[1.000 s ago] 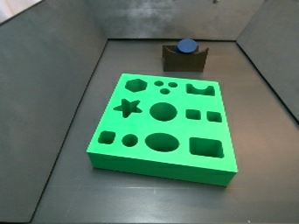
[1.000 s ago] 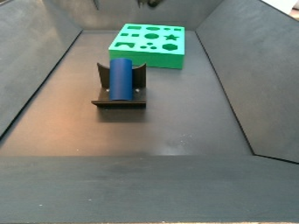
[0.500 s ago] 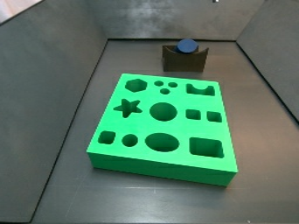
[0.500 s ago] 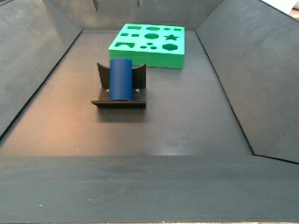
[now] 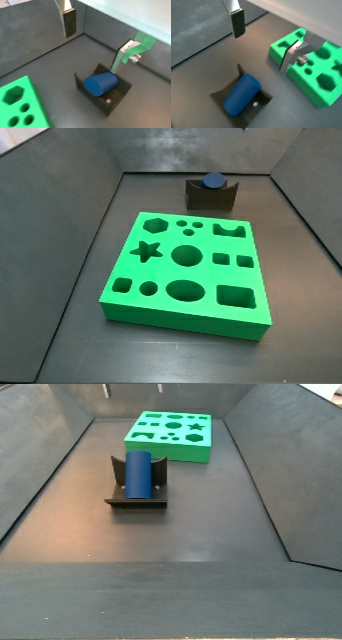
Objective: Pick up the oval object. Move up. Place the oval object on the fixture. Regrasp the oval object. Move to above the board. Insert the oval object.
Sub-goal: Regrasp the oval object.
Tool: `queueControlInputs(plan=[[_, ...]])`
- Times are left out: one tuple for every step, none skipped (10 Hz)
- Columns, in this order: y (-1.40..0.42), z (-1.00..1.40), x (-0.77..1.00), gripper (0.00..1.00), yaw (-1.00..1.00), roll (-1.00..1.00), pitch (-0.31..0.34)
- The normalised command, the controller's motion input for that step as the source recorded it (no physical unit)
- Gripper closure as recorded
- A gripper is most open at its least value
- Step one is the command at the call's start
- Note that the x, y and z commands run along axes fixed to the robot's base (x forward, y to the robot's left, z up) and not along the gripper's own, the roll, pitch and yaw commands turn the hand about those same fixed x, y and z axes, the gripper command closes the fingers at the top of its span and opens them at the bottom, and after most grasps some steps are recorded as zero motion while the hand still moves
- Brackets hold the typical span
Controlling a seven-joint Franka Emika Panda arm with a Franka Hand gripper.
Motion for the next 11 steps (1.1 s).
queueControlInputs(plan=[[-0.02, 0.02, -0.02, 0.0, 0.04, 1.0, -0.011], [-0.02, 0.01, 0.0, 0.0, 0.04, 1.0, -0.008], [-0.02, 0.0, 0.01, 0.0, 0.04, 1.0, -0.003], [-0.02, -0.02, 0.04, 0.0, 0.05, 1.0, 0.007], [-0.03, -0.02, 0.04, 0.0, 0.05, 1.0, 0.014], [-0.03, -0.02, 0.06, 0.0, 0.05, 1.0, 0.027], [-0.03, -0.02, 0.07, 0.0, 0.06, 1.0, 0.04], [-0.03, -0.02, 0.08, 0.0, 0.06, 1.0, 0.057], [-0.04, -0.02, 0.09, 0.0, 0.07, 1.0, 0.077], [-0.04, -0.02, 0.11, 0.0, 0.09, 1.0, 0.11], [-0.04, -0.02, 0.11, 0.0, 0.11, 1.0, 0.14]])
